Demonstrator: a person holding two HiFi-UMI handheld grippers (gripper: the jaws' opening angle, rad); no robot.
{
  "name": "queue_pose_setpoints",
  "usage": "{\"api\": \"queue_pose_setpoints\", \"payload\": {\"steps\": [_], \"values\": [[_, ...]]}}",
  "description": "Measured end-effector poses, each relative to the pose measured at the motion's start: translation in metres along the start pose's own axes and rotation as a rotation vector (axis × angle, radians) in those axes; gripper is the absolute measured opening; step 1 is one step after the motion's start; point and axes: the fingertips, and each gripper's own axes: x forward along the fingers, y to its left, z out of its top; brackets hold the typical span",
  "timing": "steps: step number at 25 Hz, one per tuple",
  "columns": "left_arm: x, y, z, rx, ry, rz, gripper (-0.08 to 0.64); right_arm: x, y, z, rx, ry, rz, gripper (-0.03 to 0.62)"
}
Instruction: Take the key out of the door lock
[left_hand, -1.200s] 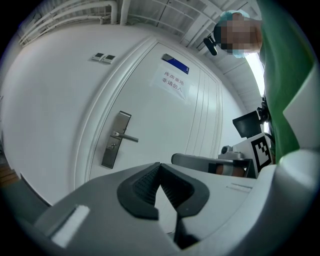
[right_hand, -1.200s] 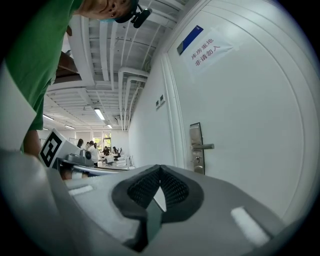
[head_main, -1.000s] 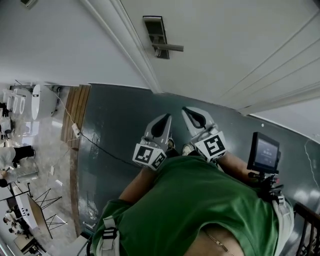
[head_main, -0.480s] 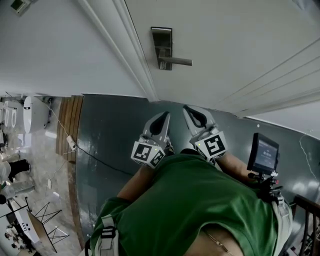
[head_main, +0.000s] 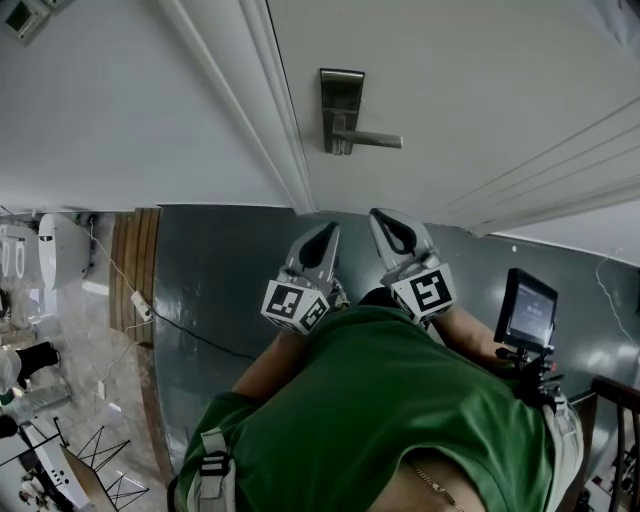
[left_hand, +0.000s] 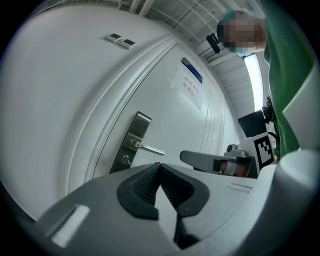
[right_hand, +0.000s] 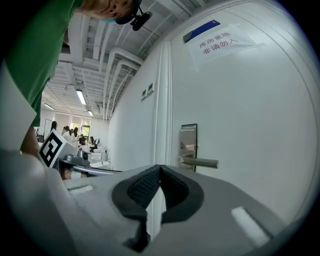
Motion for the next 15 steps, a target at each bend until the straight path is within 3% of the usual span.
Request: {"api": "queue_pose_setpoints", "payload": {"steps": [15], "values": [[0.042, 0.041, -0.004, -0.033, 0.067, -0.001, 0.000, 0.027, -0.040, 0.013, -0.087, 0.033, -0.084, -0.003]]}}
